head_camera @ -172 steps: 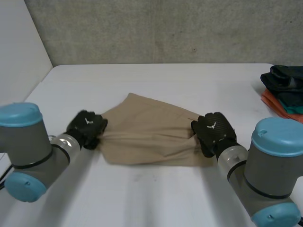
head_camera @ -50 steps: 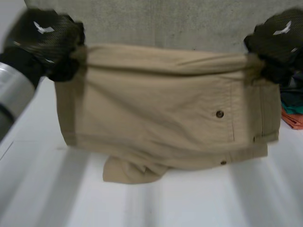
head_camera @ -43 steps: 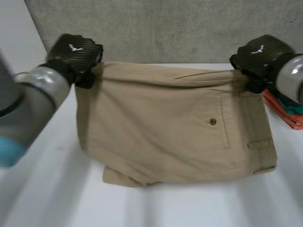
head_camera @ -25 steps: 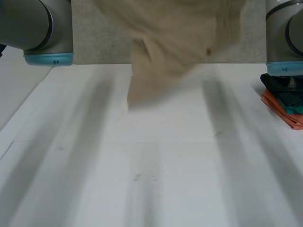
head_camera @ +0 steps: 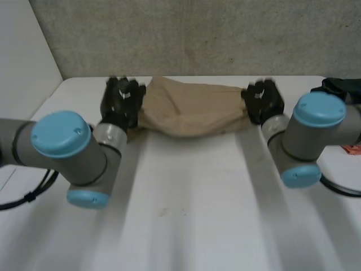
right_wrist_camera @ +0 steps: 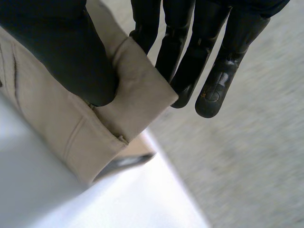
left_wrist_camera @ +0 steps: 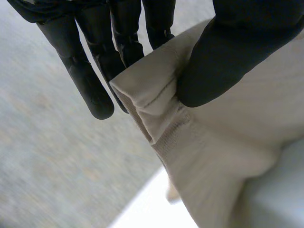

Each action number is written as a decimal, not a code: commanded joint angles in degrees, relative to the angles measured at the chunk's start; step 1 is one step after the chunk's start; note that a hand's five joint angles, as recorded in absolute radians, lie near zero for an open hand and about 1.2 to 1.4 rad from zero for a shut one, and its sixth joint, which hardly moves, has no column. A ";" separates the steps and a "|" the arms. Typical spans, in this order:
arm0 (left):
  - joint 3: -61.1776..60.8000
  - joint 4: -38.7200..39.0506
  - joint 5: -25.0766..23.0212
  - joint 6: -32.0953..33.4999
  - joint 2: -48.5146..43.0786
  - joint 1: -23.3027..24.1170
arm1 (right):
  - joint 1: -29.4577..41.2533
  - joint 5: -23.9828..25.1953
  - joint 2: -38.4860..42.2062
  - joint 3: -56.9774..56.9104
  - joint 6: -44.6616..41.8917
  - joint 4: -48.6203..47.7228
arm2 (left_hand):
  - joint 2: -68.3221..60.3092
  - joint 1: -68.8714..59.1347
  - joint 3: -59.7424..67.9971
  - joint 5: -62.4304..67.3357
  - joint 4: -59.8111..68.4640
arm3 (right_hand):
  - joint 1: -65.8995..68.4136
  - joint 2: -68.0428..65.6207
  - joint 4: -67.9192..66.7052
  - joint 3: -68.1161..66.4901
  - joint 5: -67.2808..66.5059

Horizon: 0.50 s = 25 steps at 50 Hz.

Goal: Fold the laundry.

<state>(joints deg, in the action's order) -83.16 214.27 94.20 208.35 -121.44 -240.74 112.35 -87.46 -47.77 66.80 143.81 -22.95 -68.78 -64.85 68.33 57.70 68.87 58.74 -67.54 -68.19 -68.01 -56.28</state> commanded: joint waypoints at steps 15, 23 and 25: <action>-22.74 -36.45 0.02 0.22 20.10 1.85 | -0.29 0.45 -20.33 26.26 -9.59 32.43 | -11.22 -15.15 11.67 12.30 11.13 | 21.26 -12.46 -11.81 -11.99 -13.72; -28.02 -55.34 -0.15 0.31 24.23 7.56 | -0.65 -0.08 -28.69 37.42 -20.75 46.49 | -11.22 -15.15 11.67 12.30 11.13 | 21.26 -12.46 -11.81 -11.99 -13.72; -29.42 -59.04 -0.33 0.57 25.46 9.06 | -0.82 0.10 -32.20 40.85 -22.86 49.93 | -11.22 -15.15 11.67 12.30 11.13 | 21.26 -12.46 -11.81 -11.99 -13.72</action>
<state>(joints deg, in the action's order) -109.25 166.43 94.16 208.64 -98.31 -235.83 111.75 -87.25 -74.21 100.42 127.43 18.79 -68.78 -64.85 68.34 57.70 68.87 58.74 -67.54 -68.19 -68.02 -56.28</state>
